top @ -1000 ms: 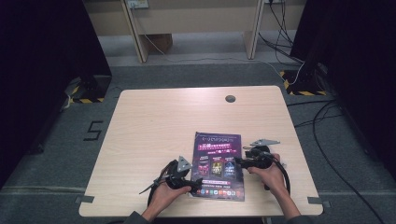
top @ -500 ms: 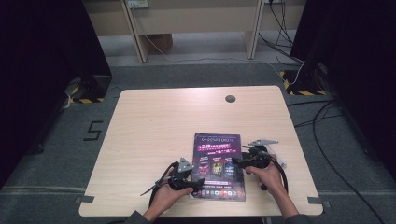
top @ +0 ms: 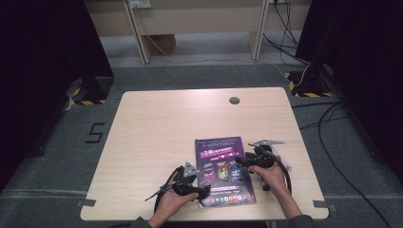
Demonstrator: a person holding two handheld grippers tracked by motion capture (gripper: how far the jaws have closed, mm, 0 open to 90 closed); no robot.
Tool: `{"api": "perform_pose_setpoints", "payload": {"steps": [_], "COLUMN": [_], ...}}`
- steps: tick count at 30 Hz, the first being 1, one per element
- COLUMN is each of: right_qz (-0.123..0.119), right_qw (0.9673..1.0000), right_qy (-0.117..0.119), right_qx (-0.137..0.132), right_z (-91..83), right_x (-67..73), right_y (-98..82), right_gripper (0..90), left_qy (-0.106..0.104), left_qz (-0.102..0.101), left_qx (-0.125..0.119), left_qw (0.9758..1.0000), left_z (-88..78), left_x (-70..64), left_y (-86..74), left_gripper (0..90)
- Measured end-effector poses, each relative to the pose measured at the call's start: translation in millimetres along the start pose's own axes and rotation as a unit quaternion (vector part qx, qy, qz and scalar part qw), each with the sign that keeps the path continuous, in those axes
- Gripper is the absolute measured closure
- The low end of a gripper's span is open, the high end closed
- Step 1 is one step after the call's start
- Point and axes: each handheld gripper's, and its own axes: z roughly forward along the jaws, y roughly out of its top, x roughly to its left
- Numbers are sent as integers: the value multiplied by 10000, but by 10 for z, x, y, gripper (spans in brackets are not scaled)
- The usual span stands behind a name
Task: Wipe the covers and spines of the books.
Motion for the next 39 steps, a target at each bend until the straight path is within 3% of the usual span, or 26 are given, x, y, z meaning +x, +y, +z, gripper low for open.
{"api": "perform_pose_setpoints", "payload": {"steps": [2, 3, 9, 10, 16, 20, 21, 22, 24, 25, 28, 30, 35, 38, 39], "right_qz": [-4, 126, 132, 264, 552, 561, 659, 807, 851, 1006, 1102, 1079, 547, 465, 484], "right_qw": [10000, 9999, 9998, 9994, 9976, 9976, 9970, 9957, 9954, 9935, 9911, 9903, 9965, 9969, 9966], "right_qy": [8, 7, -68, -92, -130, -156, -161, -122, -86, 26, 192, 331, 199, 376, 560], "right_qx": [-33, -66, -142, -225, -408, -366, -369, -433, -442, -539, -718, -807, -607, -501, -366], "right_z": [3, 2, 4, 6, -30, -65, -77, -87, -95, -136, -196, -253, -265, -303, -290], "right_x": [1, 2, 32, 48, 83, 108, 108, 97, 87, 81, 83, 112, 172, 179, 192], "right_y": [-5, -11, -38, -55, -139, -172, -183, -197, -198, -188, -172, -159, -140, -144, -154], "right_gripper": [398, 396, 383, 382, 391, 405, 419, 430, 436, 449, 474, 504, 548, 631, 665], "left_qy": [-52, -92, -153, -166, -202, -196, -193, -193, -198, -209, -215, -212, -209, -215, -207], "left_qz": [112, 182, 222, 234, 280, 296, 297, 298, 306, 313, 317, 313, 309, 316, 325], "left_qx": [0, -1, -8, 16, 22, 15, 10, 8, -4, -21, -15, -11, -31, -37, -40], "left_qw": [9999, 9998, 9996, 9996, 9994, 9994, 9994, 9994, 9993, 9993, 9993, 9993, 9993, 9993, 9992], "left_z": [5, 6, 2, -2, -12, -14, -14, -14, -14, -13, -21, -25, -31, -35, -34], "left_x": [-21, -56, -49, -53, -63, -63, -63, -63, -62, -59, -55, -55, -50, -44, -45], "left_y": [-4, -8, -14, -14, -28, -33, -34, -34, -37, -40, -45, -49, -60, -64, -64], "left_gripper": [218, 233, 238, 238, 236, 234, 235, 235, 235, 236, 236, 236, 236, 236, 235]}}
